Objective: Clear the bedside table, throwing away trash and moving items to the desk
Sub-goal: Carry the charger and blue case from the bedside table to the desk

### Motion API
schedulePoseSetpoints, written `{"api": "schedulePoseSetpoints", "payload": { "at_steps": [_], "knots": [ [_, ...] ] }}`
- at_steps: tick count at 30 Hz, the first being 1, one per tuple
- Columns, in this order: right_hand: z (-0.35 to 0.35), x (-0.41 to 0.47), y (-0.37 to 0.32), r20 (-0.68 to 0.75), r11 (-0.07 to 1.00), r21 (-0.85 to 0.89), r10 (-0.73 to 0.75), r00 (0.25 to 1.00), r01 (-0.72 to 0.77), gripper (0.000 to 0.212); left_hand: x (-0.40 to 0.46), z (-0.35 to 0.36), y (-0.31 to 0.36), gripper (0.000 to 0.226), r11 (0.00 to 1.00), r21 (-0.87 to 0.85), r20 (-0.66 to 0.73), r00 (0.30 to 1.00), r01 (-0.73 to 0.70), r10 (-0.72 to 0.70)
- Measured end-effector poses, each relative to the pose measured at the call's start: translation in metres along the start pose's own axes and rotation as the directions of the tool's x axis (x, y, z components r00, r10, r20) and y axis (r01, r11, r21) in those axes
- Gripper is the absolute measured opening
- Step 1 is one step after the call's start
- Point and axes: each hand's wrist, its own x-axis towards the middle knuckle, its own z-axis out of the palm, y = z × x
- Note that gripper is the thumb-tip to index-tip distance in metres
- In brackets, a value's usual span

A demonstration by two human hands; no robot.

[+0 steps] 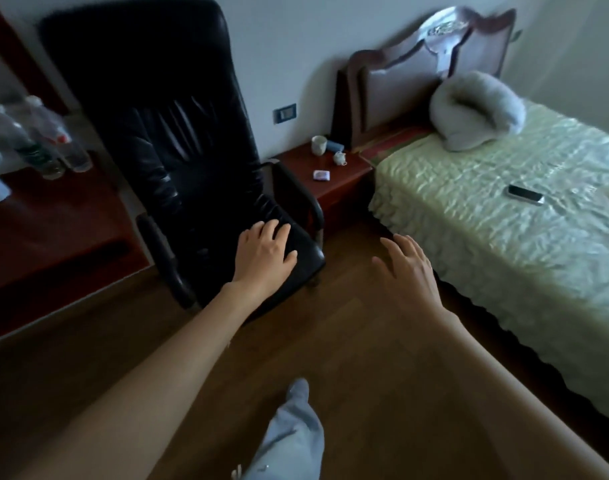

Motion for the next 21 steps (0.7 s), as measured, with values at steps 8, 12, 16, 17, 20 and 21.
{"api": "schedulePoseSetpoints", "payload": {
  "at_steps": [8,12,16,17,20,21],
  "knots": [
    [-0.005,0.101,0.046,-0.088,0.99,-0.041,0.129,0.988,-0.133,0.046,0.145,0.03,0.031,0.054,0.983,-0.049,0.016,0.984,-0.175,0.176],
    [-0.002,0.134,0.063,-0.088,0.976,-0.041,0.209,0.974,-0.213,0.047,0.198,0.046,0.04,0.054,0.973,-0.076,0.053,0.974,-0.216,0.22],
    [0.003,0.169,0.09,-0.073,0.964,-0.06,0.254,0.964,-0.259,0.047,0.247,0.067,0.049,0.055,0.964,-0.094,0.064,0.965,-0.249,0.255],
    [0.004,0.179,0.097,-0.062,0.961,-0.065,0.264,0.962,-0.268,0.047,0.259,0.073,0.052,0.055,0.964,-0.1,0.074,0.964,-0.247,0.255],
    [0.012,0.216,0.119,-0.018,0.961,-0.09,0.262,0.965,-0.263,0.048,0.296,0.093,0.06,0.054,0.966,-0.122,0.097,0.966,-0.227,0.24],
    [0.014,0.23,0.127,-0.009,0.963,-0.094,0.255,0.967,-0.254,0.048,0.308,0.1,0.063,0.054,0.968,-0.128,0.102,0.968,-0.217,0.23]
  ]
}}
